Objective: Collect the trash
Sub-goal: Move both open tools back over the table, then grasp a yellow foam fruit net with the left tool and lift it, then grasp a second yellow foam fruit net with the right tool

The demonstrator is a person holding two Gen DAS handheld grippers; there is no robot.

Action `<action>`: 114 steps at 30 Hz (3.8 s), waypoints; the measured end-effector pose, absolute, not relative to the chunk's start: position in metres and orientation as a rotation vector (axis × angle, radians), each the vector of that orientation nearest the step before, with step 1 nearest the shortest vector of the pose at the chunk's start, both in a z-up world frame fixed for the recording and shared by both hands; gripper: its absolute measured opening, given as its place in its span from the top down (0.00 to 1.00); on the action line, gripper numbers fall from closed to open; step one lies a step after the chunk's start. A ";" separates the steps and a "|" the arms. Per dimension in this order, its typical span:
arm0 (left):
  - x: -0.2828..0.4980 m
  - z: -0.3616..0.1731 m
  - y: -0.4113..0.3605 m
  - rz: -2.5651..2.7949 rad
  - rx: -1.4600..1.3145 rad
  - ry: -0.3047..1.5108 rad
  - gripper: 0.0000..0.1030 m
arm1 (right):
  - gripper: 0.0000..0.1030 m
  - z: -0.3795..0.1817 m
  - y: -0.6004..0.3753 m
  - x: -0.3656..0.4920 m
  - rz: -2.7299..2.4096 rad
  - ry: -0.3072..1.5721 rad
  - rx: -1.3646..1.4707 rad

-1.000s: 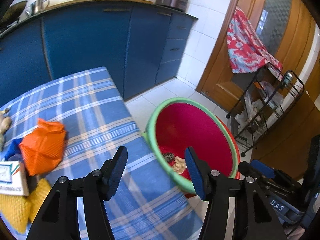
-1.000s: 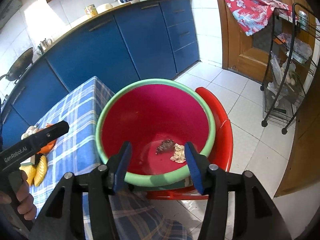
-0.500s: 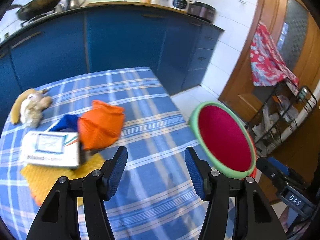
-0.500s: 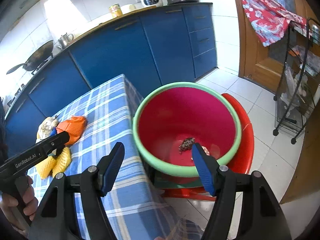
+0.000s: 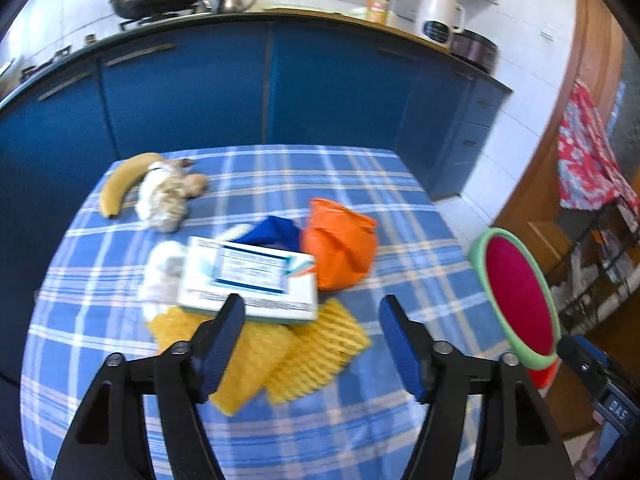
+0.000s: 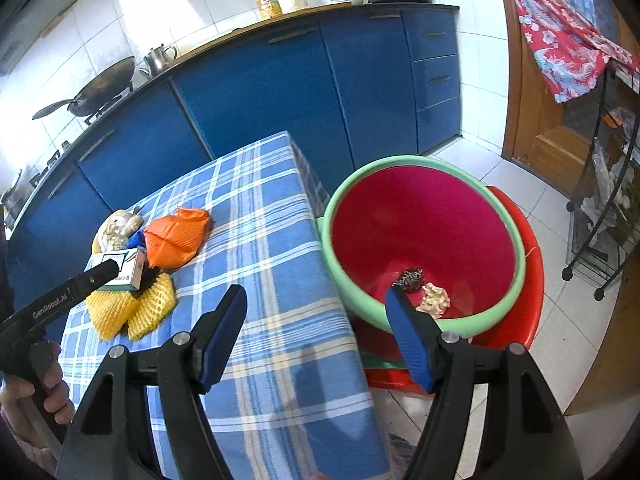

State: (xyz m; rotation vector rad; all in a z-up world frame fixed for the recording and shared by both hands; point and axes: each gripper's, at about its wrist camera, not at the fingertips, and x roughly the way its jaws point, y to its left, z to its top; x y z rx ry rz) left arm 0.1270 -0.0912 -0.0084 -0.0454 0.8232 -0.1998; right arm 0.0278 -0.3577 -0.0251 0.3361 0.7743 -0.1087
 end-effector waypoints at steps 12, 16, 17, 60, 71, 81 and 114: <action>0.158 -0.034 -0.082 -0.080 0.069 0.873 0.17 | 0.25 -0.031 -0.341 0.037 -0.085 0.801 0.324; 0.165 -0.039 -0.085 -0.035 0.122 0.864 0.16 | 0.25 -0.034 -0.341 0.040 -0.084 0.811 0.325; 0.167 -0.039 -0.084 -0.034 0.120 0.862 0.16 | 0.25 -0.035 -0.340 0.040 -0.082 0.813 0.326; 0.141 -0.021 -0.031 -0.208 -0.098 0.802 0.63 | 0.25 -0.043 -0.295 0.058 0.028 0.843 0.294; 0.124 -0.013 -0.013 -0.277 -0.185 0.796 0.61 | 0.25 -0.048 -0.272 0.068 0.074 0.863 0.275; 0.125 -0.042 0.018 -0.228 -0.293 0.873 0.49 | 0.25 -0.056 -0.251 0.073 0.102 0.897 0.244; 0.096 -0.046 0.104 -0.048 -0.291 0.818 0.28 | 0.25 -0.060 -0.196 0.080 0.191 0.931 0.152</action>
